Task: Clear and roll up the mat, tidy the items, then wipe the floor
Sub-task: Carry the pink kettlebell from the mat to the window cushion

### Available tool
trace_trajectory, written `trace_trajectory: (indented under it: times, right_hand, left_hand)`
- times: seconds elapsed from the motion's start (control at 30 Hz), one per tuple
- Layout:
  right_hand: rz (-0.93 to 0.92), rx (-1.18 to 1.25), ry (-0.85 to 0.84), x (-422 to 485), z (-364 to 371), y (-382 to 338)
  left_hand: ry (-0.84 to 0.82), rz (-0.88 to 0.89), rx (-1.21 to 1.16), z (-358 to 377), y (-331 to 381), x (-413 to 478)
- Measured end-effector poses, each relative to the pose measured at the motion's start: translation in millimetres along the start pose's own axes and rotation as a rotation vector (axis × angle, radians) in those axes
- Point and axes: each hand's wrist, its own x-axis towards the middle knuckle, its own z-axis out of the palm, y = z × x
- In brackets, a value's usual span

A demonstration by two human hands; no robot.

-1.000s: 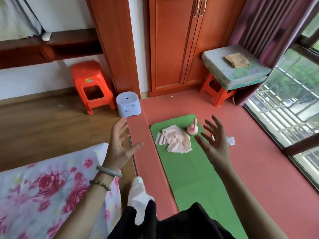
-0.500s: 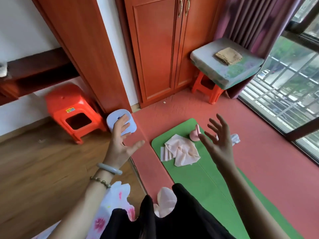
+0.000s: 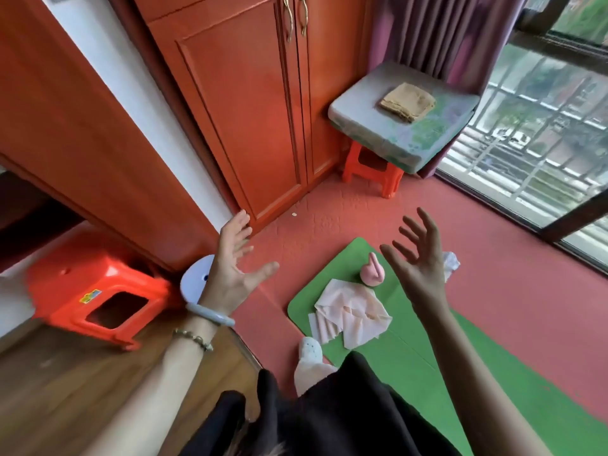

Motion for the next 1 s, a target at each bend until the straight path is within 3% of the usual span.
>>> trace_trajectory:
  times: [0.4,1.0]
  right_hand:
    - [0.131,0.004,0.195,76.7,20.2,27.7]
    - [0.276,-0.154,0.542,74.3,49.9,42.7]
  left_hand:
    - [-0.237,-0.005,0.077,23.5,-2.3,136.7]
    - [-0.752,0.036,0.106,62.0,-64.4,238.8]
